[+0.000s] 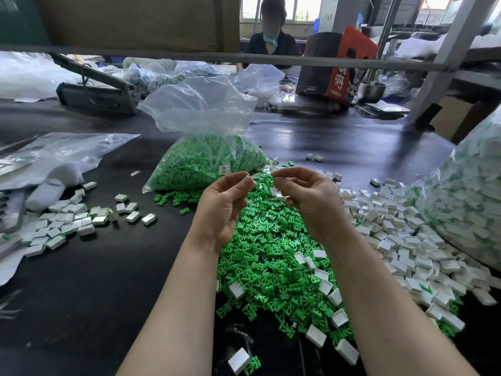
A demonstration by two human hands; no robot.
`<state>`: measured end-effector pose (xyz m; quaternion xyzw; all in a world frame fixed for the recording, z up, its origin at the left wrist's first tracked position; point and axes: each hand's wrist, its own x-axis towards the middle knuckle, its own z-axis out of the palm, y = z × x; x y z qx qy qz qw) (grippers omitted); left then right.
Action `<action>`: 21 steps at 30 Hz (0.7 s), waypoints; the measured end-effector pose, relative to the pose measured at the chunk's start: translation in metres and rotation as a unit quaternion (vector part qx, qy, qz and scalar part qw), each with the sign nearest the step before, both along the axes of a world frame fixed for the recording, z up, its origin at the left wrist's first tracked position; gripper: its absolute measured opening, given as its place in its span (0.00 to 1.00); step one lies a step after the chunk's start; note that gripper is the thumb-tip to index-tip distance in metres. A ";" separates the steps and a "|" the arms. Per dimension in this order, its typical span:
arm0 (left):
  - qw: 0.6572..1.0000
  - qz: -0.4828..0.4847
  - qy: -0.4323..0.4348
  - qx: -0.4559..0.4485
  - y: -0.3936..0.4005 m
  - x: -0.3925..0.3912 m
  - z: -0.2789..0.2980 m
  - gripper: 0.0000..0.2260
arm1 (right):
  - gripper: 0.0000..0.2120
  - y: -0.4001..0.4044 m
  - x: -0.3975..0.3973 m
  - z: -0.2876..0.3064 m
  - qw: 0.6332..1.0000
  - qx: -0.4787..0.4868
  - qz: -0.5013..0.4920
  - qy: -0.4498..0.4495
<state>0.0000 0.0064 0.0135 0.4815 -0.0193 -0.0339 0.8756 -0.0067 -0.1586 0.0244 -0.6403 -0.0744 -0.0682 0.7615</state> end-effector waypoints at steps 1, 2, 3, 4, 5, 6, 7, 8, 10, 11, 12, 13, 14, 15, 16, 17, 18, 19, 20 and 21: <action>1.000 -0.003 0.000 -0.009 0.000 0.000 -0.001 0.11 | 0.05 0.000 0.000 -0.001 1.000 -0.004 -0.003 -0.004; 1.000 -0.007 -0.004 -0.016 0.000 0.000 -0.001 0.11 | 0.05 0.001 0.000 -0.002 1.000 -0.008 -0.006 -0.006; 1.000 -0.012 -0.011 -0.019 0.000 0.000 -0.001 0.11 | 0.06 0.001 0.001 -0.003 1.000 -0.011 -0.010 -0.006; 0.999 -0.019 -0.019 -0.022 0.000 0.000 -0.001 0.11 | 0.07 0.002 0.001 -0.003 1.000 -0.014 -0.013 -0.005; 0.999 -0.026 -0.025 -0.028 0.001 0.000 -0.001 0.11 | 0.07 0.002 0.002 -0.004 1.000 -0.017 -0.015 -0.004; 0.998 -0.033 -0.026 -0.036 0.001 -0.001 -0.001 0.10 | 0.07 0.002 0.002 -0.004 1.000 -0.020 -0.016 -0.005; 0.998 -0.039 -0.024 -0.046 0.001 -0.001 -0.001 0.10 | 0.07 0.002 0.002 -0.004 1.000 -0.021 -0.016 -0.007; 0.997 -0.044 -0.020 -0.058 0.000 -0.001 -0.001 0.10 | 0.06 0.003 0.002 -0.004 1.000 -0.019 -0.016 -0.008; 0.996 -0.050 -0.008 -0.075 0.000 -0.002 0.000 0.12 | 0.05 0.003 0.003 -0.004 1.000 -0.011 -0.017 -0.010; 0.995 -0.051 -0.002 -0.080 -0.001 -0.002 0.000 0.13 | 0.04 0.003 0.003 -0.004 1.000 -0.005 -0.015 -0.010; 0.995 -0.052 0.002 -0.083 -0.002 -0.002 0.001 0.14 | 0.04 0.003 0.003 -0.004 1.000 0.002 -0.011 -0.010; 0.995 -0.052 0.005 -0.084 -0.002 -0.002 0.001 0.15 | 0.03 0.004 0.003 -0.003 1.000 0.011 -0.005 -0.008; 0.995 -0.054 0.005 -0.082 -0.003 -0.003 0.001 0.15 | 0.03 0.004 0.003 -0.003 1.000 0.021 0.000 -0.006; 0.995 -0.054 0.006 -0.078 -0.003 -0.003 0.001 0.14 | 0.03 0.005 0.003 -0.002 1.000 0.029 0.002 -0.003; 0.996 -0.055 0.006 -0.072 -0.003 -0.003 0.002 0.14 | 0.04 0.005 0.002 -0.002 0.999 0.033 0.002 -0.003; 0.996 -0.057 0.006 -0.065 -0.003 -0.003 0.001 0.13 | 0.04 0.006 0.002 -0.002 1.000 0.031 -0.001 -0.005; 0.997 -0.059 0.005 -0.058 -0.003 -0.002 0.001 0.12 | 0.04 0.006 0.002 -0.002 1.000 0.026 -0.004 -0.008; 0.997 -0.060 0.004 -0.051 -0.003 -0.002 0.001 0.12 | 0.05 0.006 0.002 -0.002 1.000 0.020 -0.005 -0.012; 0.997 -0.061 0.003 -0.045 -0.003 -0.002 0.001 0.11 | 0.06 0.005 0.002 -0.002 1.000 0.015 -0.005 -0.016; 0.997 -0.062 0.002 -0.041 -0.003 -0.002 0.000 0.11 | 0.08 0.005 0.002 -0.003 1.000 0.010 -0.003 -0.019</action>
